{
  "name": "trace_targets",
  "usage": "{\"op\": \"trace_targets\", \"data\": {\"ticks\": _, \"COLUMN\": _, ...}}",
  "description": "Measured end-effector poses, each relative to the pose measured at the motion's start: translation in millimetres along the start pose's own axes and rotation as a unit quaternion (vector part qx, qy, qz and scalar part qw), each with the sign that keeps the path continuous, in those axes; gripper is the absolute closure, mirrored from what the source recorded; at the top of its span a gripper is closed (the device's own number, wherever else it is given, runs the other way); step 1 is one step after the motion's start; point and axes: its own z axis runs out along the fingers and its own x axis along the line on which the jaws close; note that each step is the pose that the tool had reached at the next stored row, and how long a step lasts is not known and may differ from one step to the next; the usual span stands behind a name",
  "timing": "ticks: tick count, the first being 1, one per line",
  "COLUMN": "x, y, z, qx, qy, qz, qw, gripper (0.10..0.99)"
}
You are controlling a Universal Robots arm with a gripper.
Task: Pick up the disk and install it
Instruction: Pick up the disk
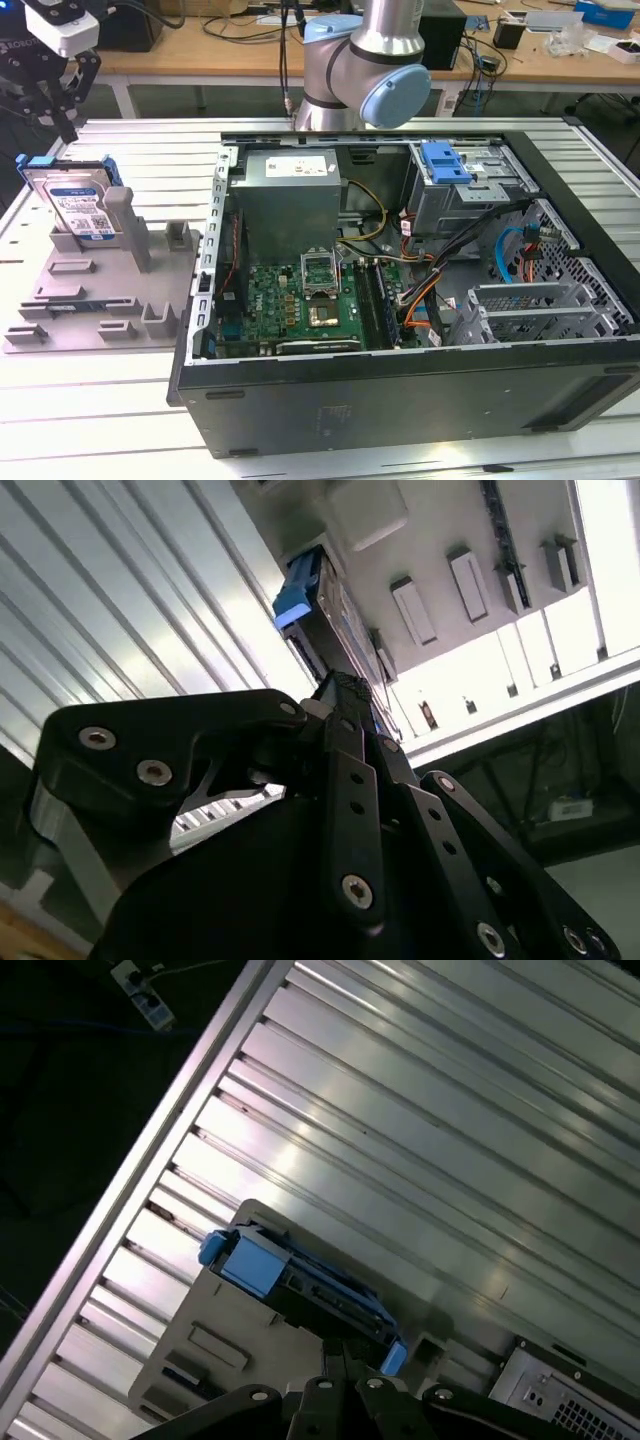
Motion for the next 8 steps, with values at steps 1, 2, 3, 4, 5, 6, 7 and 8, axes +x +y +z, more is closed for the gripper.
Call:
{"op": "trace_targets", "data": {"ticks": 1, "x": 0.0, "y": 0.0, "z": 0.1, "qx": -0.0001, "qy": 0.0005, "qz": -0.011, "qw": 0.9999, "gripper": 0.980}}
{"op": "trace_targets", "data": {"ticks": 2, "x": 0.0, "y": 0.0, "z": 0.2, "qx": -0.0001, "qy": 0.0009, "qz": -0.020, "qw": 0.9998, "gripper": 0.980}}
{"op": "trace_targets", "data": {"ticks": 3, "x": 0.0, "y": 0.0, "z": 0.3, "qx": -0.0003, "qy": 0.0017, "qz": -0.039, "qw": 0.9992, "gripper": 0.980}}
{"op": "trace_targets", "data": {"ticks": 4, "x": 0.0, "y": 0.0, "z": 0.3, "qx": -0.0003, "qy": 0.0021, "qz": -0.046, "qw": 0.9989, "gripper": 0.980}}
{"op": "trace_targets", "data": {"ticks": 5, "x": 0.0, "y": 0.0, "z": 0.4, "qx": -0.0004, "qy": 0.0025, "qz": -0.057, "qw": 0.9984, "gripper": 0.980}}
{"op": "trace_targets", "data": {"ticks": 6, "x": 0.0, "y": 0.0, "z": 0.5, "qx": -0.0005, "qy": 0.0031, "qz": -0.071, "qw": 0.9975, "gripper": 0.980}}
{"op": "trace_targets", "data": {"ticks": 7, "x": 0.0, "y": 0.0, "z": 0.7, "qx": -0.0007, "qy": 0.0040, "qz": -0.090, "qw": 0.9959, "gripper": 0.980}}
{"op": "trace_targets", "data": {"ticks": 8, "x": 0.0, "y": 0.0, "z": 1.0, "qx": -0.0008, "qy": 0.0047, "qz": -0.108, "qw": 0.9941, "gripper": 0.980}}
